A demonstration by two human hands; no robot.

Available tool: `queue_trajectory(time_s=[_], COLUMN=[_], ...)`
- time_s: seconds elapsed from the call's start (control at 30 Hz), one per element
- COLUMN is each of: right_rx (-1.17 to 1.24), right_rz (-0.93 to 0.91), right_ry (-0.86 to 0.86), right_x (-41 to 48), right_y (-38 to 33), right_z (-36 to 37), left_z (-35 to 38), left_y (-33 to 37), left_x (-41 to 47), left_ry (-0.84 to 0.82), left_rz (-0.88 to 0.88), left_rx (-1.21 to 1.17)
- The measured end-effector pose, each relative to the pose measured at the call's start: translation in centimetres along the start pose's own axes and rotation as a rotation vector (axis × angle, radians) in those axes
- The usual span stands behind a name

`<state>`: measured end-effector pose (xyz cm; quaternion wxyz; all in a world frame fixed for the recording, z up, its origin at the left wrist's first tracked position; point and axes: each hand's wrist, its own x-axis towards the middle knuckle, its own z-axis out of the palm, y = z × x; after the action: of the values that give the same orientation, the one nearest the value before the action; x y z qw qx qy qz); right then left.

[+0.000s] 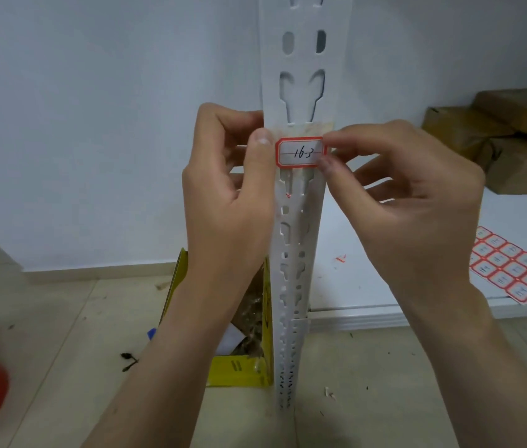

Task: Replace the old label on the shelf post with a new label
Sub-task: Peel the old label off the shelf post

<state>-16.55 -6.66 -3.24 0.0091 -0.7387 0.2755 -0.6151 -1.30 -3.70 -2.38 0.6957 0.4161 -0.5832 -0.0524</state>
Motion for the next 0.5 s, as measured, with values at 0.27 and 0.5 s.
queue_trajectory(time_s=[0.27, 0.5], right_rx=[-0.048, -0.05], right_rz=[-0.008, -0.008], right_ry=[-0.012, 0.007], right_x=[0.01, 0.06], right_y=[-0.4, -0.59], right_z=[-0.05, 0.13], left_z=[0.2, 0.23], left_y=[-0.17, 0.0], left_x=[-0.05, -0.03], left_ry=[0.008, 0.019], left_rz=[-0.014, -0.021], left_rx=[0.001, 0.002])
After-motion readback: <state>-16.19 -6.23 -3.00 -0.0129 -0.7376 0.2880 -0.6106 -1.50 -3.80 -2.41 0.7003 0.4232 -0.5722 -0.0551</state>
